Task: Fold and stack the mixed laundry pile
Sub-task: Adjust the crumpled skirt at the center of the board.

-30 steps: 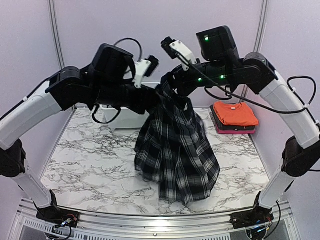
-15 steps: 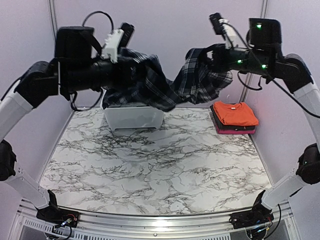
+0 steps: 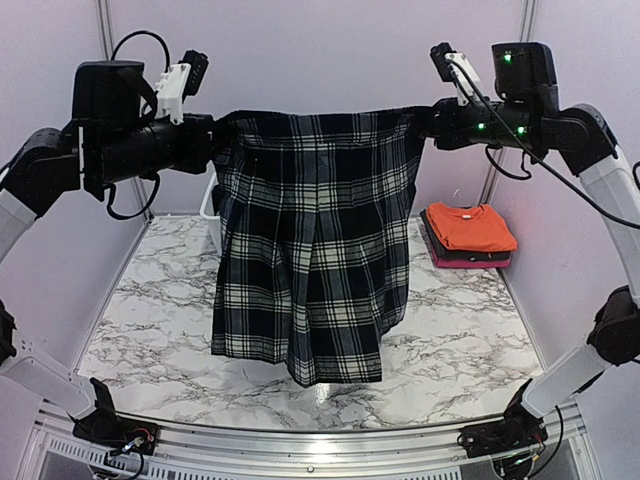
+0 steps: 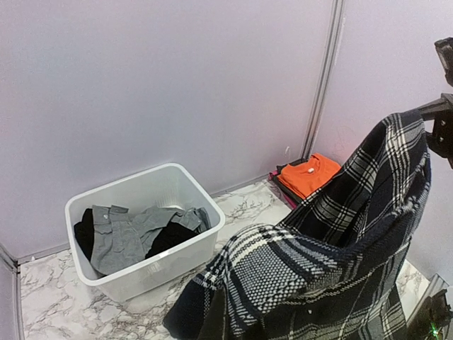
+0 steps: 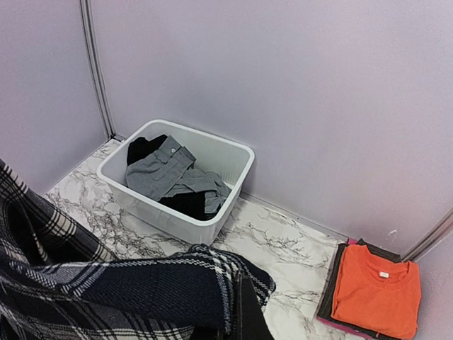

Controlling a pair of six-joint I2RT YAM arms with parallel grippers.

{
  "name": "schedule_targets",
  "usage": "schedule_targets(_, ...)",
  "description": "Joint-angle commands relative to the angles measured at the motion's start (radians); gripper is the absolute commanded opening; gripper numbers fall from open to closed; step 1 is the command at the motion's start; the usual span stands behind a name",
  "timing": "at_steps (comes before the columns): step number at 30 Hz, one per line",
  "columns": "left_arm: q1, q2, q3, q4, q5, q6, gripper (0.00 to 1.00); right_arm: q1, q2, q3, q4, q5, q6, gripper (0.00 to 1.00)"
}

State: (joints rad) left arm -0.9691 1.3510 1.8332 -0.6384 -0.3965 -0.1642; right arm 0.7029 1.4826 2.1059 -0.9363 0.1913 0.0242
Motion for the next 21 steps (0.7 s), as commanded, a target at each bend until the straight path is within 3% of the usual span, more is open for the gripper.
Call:
schedule_targets(1,0.003,-0.026,0.006,0.019,-0.063,0.028,0.0,-0.002,-0.032,0.049,0.013,0.051,-0.023,0.0)
schedule_targets(5,-0.026,-0.05,-0.075,0.02,0.225,0.085,0.0,-0.001,-0.139,-0.12,0.115,-0.152,-0.01,0.0)
schedule_targets(8,-0.178,-0.11,-0.292,0.022,0.134,0.14,0.0,0.034,-0.32,-0.445,0.191,-0.254,0.124,0.0)
schedule_targets(12,-0.235,-0.169,-0.617,0.039,0.145,-0.044,0.0,0.147,-0.482,-0.852,0.217,-0.23,0.323,0.0)
schedule_targets(14,-0.232,-0.226,-0.674,0.087,0.084,-0.093,0.0,0.151,-0.52,-0.88,0.215,-0.153,0.35,0.0)
schedule_targets(16,-0.191,-0.282,-0.677,0.145,-0.017,-0.108,0.0,0.131,-0.514,-0.807,0.208,-0.048,0.31,0.0)
schedule_targets(21,0.093,-0.197,-0.508,0.18,0.0,-0.073,0.0,-0.053,-0.307,-0.549,0.2,-0.016,0.144,0.0)
